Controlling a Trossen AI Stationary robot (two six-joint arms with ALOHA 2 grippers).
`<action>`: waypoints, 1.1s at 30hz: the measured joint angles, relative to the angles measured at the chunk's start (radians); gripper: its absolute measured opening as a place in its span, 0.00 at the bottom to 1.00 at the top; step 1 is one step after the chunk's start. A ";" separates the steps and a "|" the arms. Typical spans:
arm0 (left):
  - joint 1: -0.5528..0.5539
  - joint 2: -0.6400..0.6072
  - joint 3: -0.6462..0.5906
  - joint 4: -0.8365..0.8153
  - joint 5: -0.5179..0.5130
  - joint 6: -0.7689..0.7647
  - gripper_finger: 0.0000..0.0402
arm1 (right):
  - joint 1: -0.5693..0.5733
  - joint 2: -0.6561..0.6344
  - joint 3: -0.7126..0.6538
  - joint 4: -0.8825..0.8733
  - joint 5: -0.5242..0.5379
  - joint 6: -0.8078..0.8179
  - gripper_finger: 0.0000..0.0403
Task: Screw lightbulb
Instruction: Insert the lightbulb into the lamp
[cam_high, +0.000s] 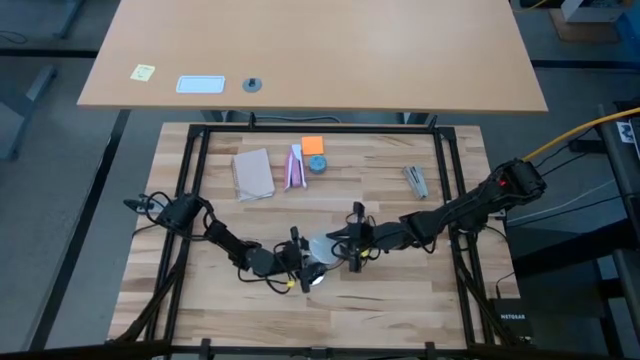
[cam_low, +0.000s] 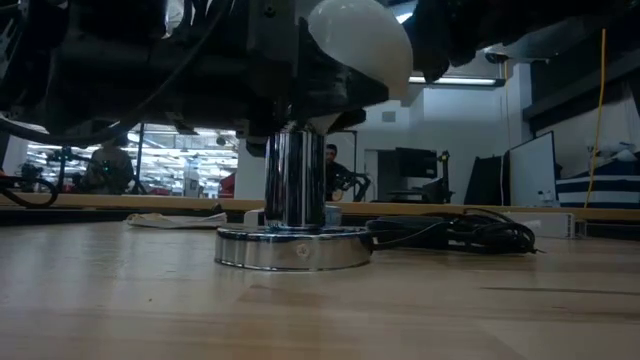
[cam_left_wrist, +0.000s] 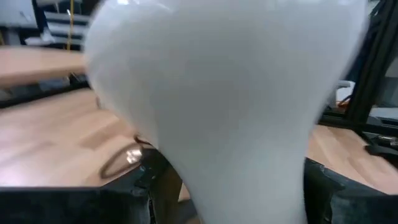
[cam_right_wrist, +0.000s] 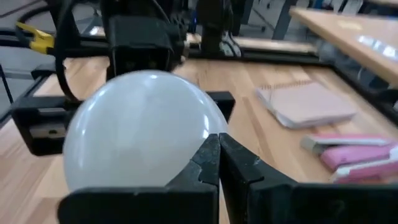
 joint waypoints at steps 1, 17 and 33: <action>0.000 0.000 0.000 0.023 -0.003 0.022 0.51 | 0.000 -0.001 0.001 0.008 0.006 -0.017 0.01; -0.003 -0.096 0.001 0.058 -0.046 0.204 0.37 | 0.148 -0.163 0.002 -0.097 0.109 -0.101 0.01; -0.060 -0.296 0.001 0.046 -0.177 0.502 0.36 | 0.291 0.264 0.064 0.195 0.025 0.191 0.01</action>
